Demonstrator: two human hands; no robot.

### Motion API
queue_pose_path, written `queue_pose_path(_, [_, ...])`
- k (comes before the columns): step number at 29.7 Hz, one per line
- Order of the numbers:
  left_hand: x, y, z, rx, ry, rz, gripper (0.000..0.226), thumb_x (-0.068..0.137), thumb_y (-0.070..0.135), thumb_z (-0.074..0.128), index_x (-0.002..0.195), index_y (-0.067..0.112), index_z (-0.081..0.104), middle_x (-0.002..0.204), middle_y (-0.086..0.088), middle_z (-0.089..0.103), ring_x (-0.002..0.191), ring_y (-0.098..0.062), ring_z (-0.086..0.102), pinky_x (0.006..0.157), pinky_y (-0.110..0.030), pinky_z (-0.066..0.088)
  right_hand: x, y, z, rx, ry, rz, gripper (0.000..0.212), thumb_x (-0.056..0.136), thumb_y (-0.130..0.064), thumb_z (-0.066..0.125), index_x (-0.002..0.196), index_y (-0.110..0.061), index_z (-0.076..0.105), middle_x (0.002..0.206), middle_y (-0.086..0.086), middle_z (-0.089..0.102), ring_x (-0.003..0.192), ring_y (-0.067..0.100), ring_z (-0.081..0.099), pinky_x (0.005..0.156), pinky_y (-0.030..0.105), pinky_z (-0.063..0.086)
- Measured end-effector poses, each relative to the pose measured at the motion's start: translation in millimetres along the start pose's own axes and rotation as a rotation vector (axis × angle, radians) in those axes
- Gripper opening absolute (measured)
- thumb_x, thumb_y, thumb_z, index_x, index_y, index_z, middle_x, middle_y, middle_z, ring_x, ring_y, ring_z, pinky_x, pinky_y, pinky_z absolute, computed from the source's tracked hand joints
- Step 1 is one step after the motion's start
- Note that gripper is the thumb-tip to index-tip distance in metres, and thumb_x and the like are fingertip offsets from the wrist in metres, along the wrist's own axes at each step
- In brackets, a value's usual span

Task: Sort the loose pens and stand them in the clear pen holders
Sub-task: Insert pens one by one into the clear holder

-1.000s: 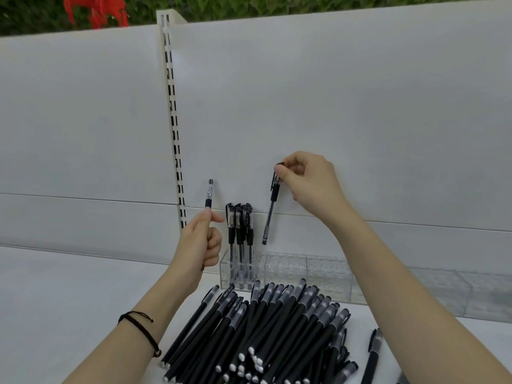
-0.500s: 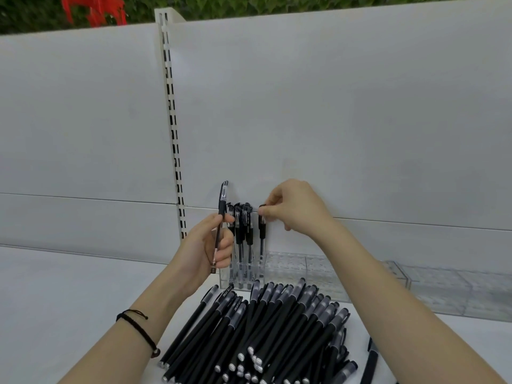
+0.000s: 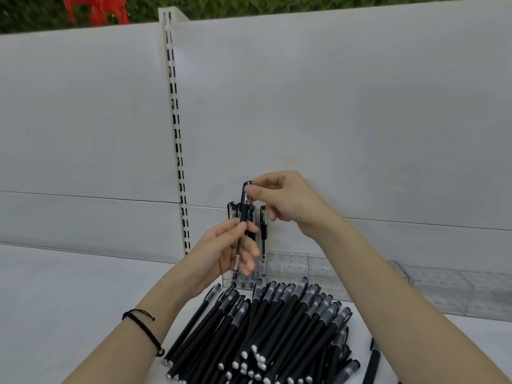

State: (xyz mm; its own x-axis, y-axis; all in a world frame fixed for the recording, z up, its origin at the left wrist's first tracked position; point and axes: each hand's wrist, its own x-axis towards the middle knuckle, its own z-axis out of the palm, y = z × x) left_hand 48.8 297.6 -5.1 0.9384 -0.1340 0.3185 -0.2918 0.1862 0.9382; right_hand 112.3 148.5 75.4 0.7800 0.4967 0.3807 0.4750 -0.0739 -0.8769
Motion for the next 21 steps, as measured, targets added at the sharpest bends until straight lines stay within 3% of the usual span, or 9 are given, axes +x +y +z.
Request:
queue_pose_path(4, [1,2,-1,0.087,0.045,-0.073,0.03,0.092,0.032,0.057,0.104,0.004,0.061,0.079,-0.015,0.067,0.058,-0.022,0.064,0.053,-0.029,0.055,5,-5,-14,0.042,0.209,-0.079,0.007,0.093,-0.012,0.062,0.09,-0.005,0.063,0.076,0.005,0.065,0.032,0.004,0.042,0.033,0.012,0.026])
queue_pose_path(7, [0,8,-2,0.239,0.192,-0.057,0.023,0.097,0.026,0.051,0.1,0.009,0.065,0.074,-0.01,0.069,0.056,-0.02,0.064,0.053,-0.029,0.055,5,-8,-31,0.034,0.32,-0.124,0.008,0.093,-0.013,0.062,0.087,-0.008,0.061,0.077,0.006,0.067,0.033,0.005,0.041,0.036,0.011,0.028])
queue_pose_path(8, [-2,10,-5,0.455,0.268,-0.004,0.02,0.099,0.026,0.05,0.095,0.014,0.066,0.07,-0.005,0.069,0.057,-0.018,0.064,0.055,-0.029,0.054,5,-8,-35,0.031,0.344,-0.127,0.01,0.093,-0.014,0.062,0.084,-0.011,0.06,0.076,0.004,0.067,0.033,0.005,0.041,0.036,0.012,0.028])
queue_pose_path(11, [-12,16,-13,1.433,0.421,0.175,0.022,0.098,0.041,0.045,0.086,0.029,0.06,0.069,0.012,0.065,0.069,-0.012,0.061,0.064,-0.029,0.047,4,-6,-38,-0.089,0.375,-0.112,0.015,0.091,-0.015,0.063,0.077,-0.017,0.06,0.072,0.001,0.065,0.032,0.003,0.042,0.039,0.016,0.035])
queue_pose_path(12, [-15,19,-12,1.55,0.438,0.193,0.022,0.097,0.044,0.042,0.088,0.032,0.058,0.073,0.014,0.062,0.074,-0.011,0.059,0.065,-0.029,0.045,4,-4,-37,-0.157,0.371,-0.104,0.014,0.09,-0.016,0.064,0.077,-0.018,0.061,0.071,0.0,0.064,0.032,0.002,0.043,0.04,0.017,0.038])
queue_pose_path(15, [-26,17,-12,1.731,0.373,0.193,0.025,0.098,0.047,0.034,0.093,0.033,0.054,0.082,0.014,0.06,0.08,-0.01,0.059,0.061,-0.028,0.045,2,0,-32,-0.279,0.338,-0.09,0.007,0.089,-0.017,0.065,0.082,-0.014,0.065,0.072,0.002,0.065,0.031,0.0,0.043,0.038,0.015,0.039])
queue_pose_path(18, [-40,-4,-25,1.859,0.341,0.359,0.034,0.092,0.044,0.033,0.083,0.025,0.06,0.072,0.011,0.059,0.067,-0.015,0.061,0.047,-0.028,0.043,-1,4,-27,-0.314,0.298,-0.095,0.008,0.089,-0.016,0.066,0.082,-0.013,0.064,0.07,0.002,0.064,0.031,0.0,0.044,0.036,0.013,0.037])
queue_pose_path(21, [-44,-22,-34,1.887,0.331,0.371,0.035,0.087,0.046,0.036,0.085,0.026,0.064,0.077,0.009,0.063,0.069,-0.018,0.062,0.055,-0.03,0.048,-1,7,-22,-0.336,0.281,-0.097,0.008,0.089,-0.018,0.066,0.082,-0.015,0.064,0.072,0.002,0.064,0.034,-0.003,0.046,0.039,0.014,0.038])
